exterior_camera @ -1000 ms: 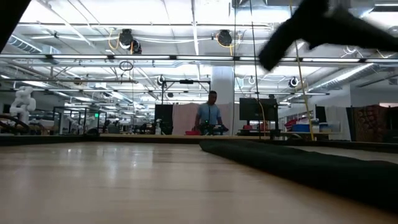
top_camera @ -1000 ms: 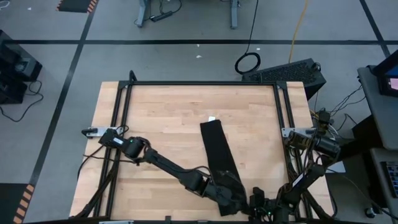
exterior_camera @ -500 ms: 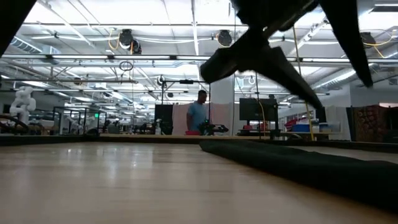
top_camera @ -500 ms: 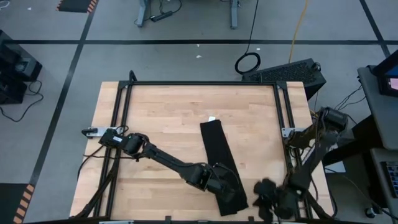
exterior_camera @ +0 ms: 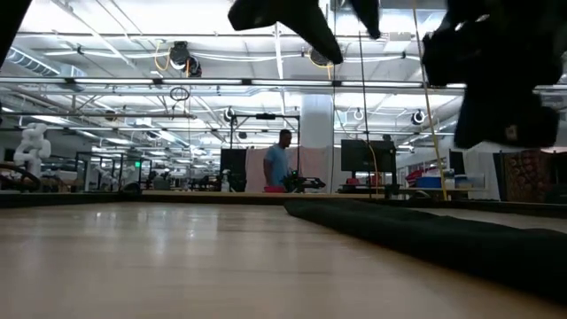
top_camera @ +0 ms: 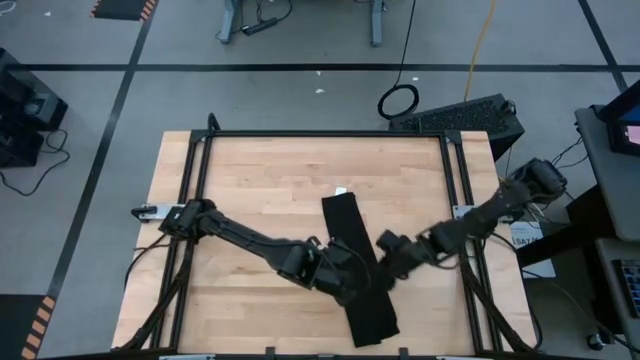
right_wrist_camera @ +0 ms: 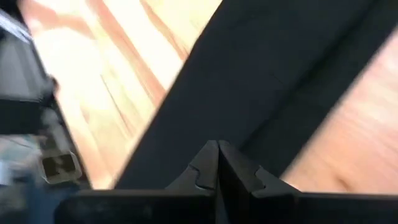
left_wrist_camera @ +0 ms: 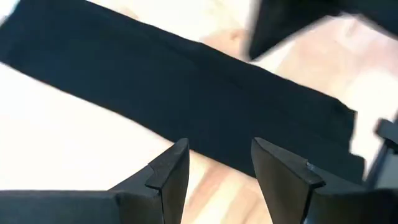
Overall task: Roll napkin
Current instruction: Fold the black napkin
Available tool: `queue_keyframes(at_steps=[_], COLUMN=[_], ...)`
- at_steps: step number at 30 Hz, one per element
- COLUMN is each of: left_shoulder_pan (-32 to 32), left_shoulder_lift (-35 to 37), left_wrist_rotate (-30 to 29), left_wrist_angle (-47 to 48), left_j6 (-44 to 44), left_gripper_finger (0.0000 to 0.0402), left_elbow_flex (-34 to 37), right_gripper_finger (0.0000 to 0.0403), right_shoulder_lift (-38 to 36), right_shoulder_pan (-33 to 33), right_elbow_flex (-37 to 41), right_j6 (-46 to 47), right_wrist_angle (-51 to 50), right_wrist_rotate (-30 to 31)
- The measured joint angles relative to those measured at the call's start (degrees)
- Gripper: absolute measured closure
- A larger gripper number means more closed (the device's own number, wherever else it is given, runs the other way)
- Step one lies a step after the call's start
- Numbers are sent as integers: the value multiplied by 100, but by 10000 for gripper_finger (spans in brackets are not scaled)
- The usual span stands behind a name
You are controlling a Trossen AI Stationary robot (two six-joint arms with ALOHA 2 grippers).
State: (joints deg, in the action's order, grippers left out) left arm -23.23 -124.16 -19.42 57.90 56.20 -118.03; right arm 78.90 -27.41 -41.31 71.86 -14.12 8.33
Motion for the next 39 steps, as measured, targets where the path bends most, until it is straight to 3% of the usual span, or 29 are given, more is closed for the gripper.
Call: queue_keyframes(at_steps=[3, 8, 12, 19, 26, 30, 35, 37, 39], left_shoulder_pan=[-253, -722, -918, -936, -820, -772, -772, -785, -791], left_shoulder_lift=[-7, 1, -16, 83, 579, 775, 798, 799, 804], left_wrist_rotate=[132, -39, -112, 128, -344, -442, -463, -464, -464], left_wrist_angle=[-726, -1767, -1903, -1878, -1580, -900, -409, -417, -538], left_j6=[18, 672, 1089, 875, 595, 575, 474, 415, 345], left_gripper_finger=[224, 224, 224, 224, 224, 224, 224, 224, 224], left_elbow_flex=[169, 674, 935, 988, 981, 979, 979, 979, 1058], right_gripper_finger=[399, 398, 375, 296, 261, 283, 359, 389, 394], right_shoulder_lift=[48, 48, 52, 376, 1143, 1285, 1292, 1258, 1197], right_shoulder_pan=[408, 782, 1017, 1369, 1474, 1474, 1474, 1472, 1472], right_elbow_flex=[448, 745, 748, 747, 743, 737, 741, 742, 742], right_j6=[214, 1036, 1193, 1167, 1173, 1281, 1281, 1262, 1295], right_wrist_angle=[920, 1041, 1102, 1227, 2072, 2170, 2156, 2149, 2142], right_wrist_rotate=[-404, -703, -1023, -1162, -1177, -1175, -1173, -1170, -1180])
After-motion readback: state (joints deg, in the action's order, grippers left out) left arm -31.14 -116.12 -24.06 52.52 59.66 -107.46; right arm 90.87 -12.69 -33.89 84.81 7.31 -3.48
